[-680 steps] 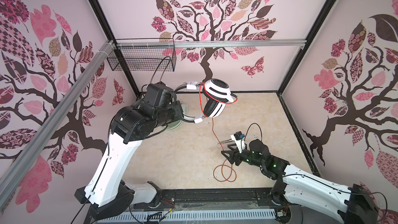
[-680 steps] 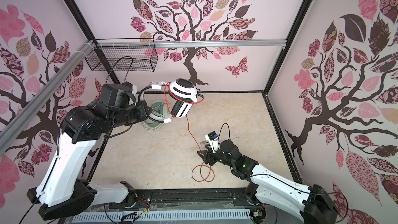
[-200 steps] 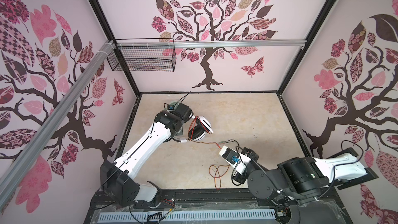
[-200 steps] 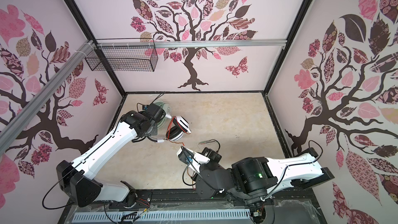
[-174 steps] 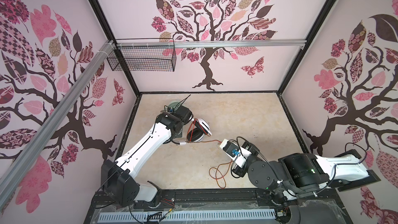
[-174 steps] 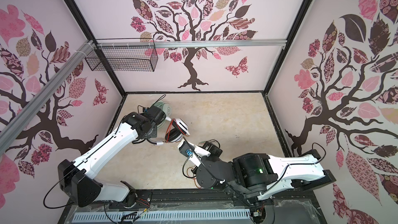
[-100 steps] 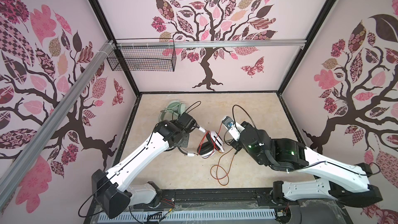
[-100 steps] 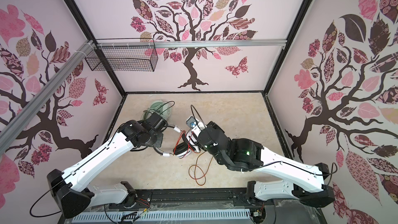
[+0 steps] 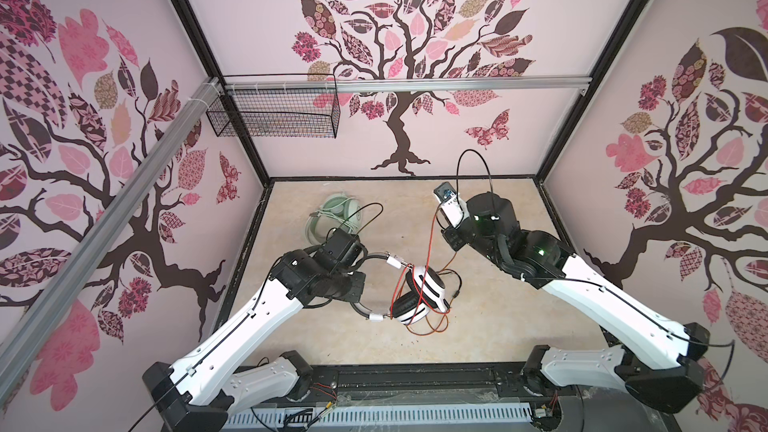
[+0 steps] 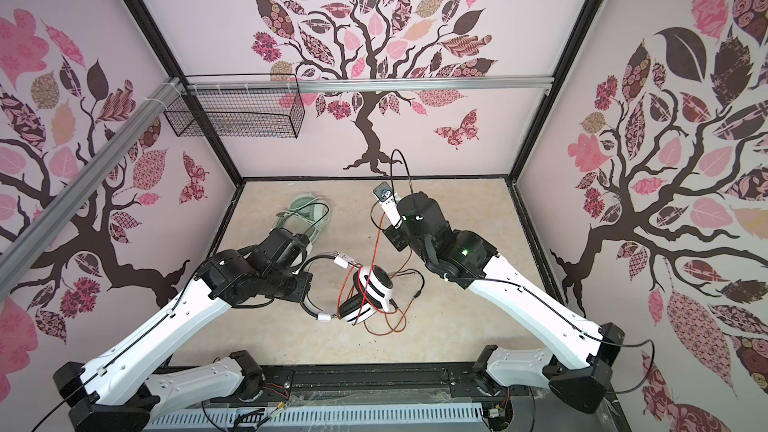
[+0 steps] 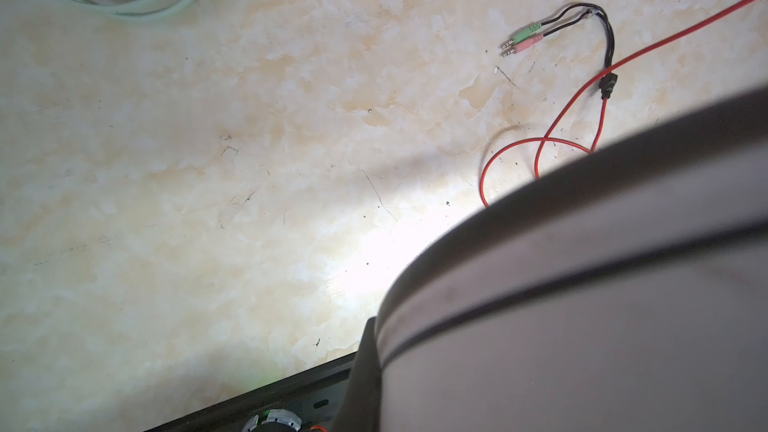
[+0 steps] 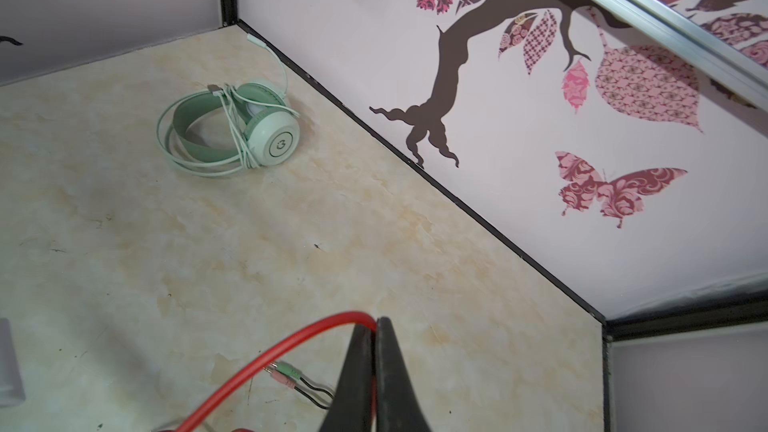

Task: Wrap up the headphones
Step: 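Carry the red cable around the headset with the right gripper, farther from the robot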

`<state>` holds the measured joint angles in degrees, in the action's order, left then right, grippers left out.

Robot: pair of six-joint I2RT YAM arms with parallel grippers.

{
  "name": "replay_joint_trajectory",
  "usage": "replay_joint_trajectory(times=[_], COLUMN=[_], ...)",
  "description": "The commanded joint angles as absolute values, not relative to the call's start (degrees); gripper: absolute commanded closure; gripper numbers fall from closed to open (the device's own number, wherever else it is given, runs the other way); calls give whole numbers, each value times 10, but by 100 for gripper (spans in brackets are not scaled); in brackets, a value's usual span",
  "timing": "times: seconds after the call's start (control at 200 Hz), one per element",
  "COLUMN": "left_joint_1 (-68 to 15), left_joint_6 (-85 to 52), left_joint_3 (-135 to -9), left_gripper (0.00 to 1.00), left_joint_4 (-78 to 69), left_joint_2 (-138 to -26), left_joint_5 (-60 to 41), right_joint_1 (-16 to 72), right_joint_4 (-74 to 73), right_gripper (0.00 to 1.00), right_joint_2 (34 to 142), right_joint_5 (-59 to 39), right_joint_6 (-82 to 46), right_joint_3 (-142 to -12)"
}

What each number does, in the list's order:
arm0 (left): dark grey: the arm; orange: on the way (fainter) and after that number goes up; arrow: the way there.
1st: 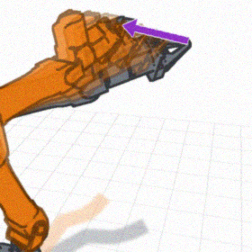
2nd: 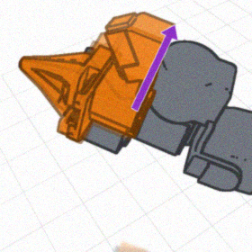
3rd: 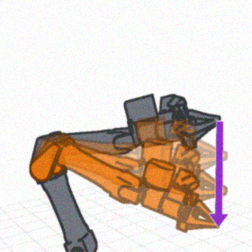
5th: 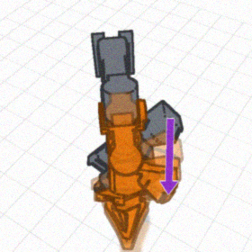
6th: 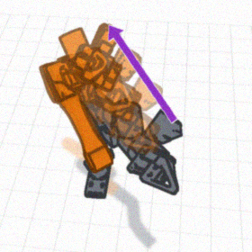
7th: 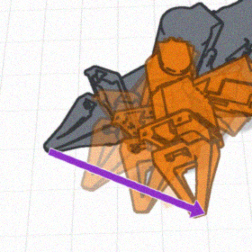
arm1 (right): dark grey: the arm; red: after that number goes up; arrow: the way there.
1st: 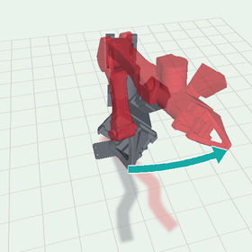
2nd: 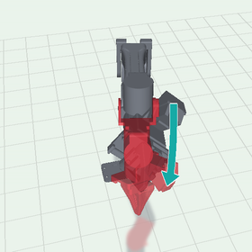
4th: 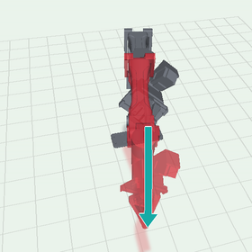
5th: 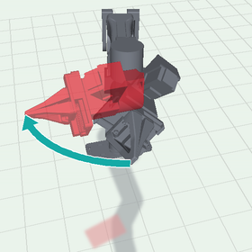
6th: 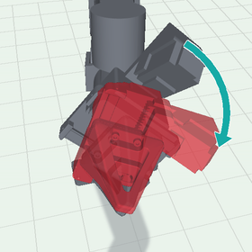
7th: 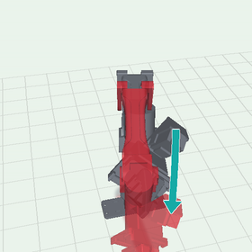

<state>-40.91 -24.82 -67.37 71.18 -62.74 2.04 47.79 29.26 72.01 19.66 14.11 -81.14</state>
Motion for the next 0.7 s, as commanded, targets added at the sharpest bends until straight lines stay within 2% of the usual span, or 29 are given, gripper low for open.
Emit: replay_joint_trajectory(times=[0.0, 0.155, 0.295, 0.555, 0.695], left_joint_1=[-412, -412, -411, -412, -411], left_joint_6=[-253, -262, -270, -286, -283], left_joint_3=[-655, -645, -638, -635, -641], left_gripper=[100, 100, 100, 100, 100], left_joint_4=[685, 663, 663, 643, 638], left_joint_2=[-615, -618, -641, -684, -689], left_joint_5=[-19, -30, -14, -13, -34], right_joint_1=[473, 493, 568, 590, 587], right_joint_4=[263, 254, 233, 230, 229], right_gripper=[100, 100, 100, 100, 100], right_joint_2=[729, 731, 727, 713, 738], right_joint_5=[129, 12, 49, 39, 156], right_joint_6=[138, 163, 186, 176, 174], right_joint_3=[-851, -842, -841, -894, -911])
